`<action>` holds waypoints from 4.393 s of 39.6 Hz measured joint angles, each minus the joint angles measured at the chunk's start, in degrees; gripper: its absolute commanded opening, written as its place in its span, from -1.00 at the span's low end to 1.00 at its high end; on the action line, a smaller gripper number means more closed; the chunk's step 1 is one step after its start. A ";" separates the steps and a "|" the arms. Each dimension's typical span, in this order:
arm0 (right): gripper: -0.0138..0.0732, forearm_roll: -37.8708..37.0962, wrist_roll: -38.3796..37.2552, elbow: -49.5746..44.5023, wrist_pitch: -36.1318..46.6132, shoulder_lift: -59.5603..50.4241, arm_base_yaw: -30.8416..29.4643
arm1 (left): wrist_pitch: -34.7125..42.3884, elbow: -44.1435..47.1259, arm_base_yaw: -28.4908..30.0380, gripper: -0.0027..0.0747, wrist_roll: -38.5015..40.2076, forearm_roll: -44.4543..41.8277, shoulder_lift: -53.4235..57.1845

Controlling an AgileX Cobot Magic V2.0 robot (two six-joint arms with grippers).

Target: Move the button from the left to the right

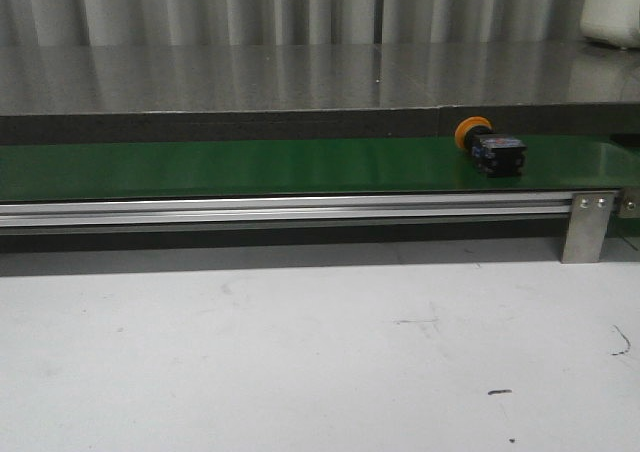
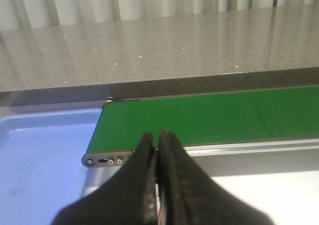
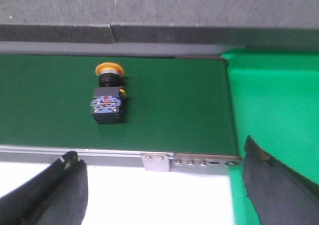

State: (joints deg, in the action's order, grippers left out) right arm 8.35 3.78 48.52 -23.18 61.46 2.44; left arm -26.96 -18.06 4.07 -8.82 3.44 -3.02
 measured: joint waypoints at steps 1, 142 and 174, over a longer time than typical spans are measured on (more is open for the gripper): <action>0.80 0.43 0.00 1.71 -0.77 2.22 0.00 | 0.00 0.00 0.00 -0.99 0.00 0.00 0.00; -0.84 0.73 0.48 25.07 -13.66 15.01 -3.30 | 0.11 0.00 0.00 -0.99 0.00 0.00 0.00; -0.84 1.01 1.73 -26.65 6.66 -37.66 7.28 | 0.11 0.00 0.00 -0.99 0.00 0.00 0.00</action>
State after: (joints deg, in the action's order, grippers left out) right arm 9.36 5.51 21.87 -16.52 23.80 9.72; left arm -26.85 -18.06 4.07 -8.82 3.44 -3.02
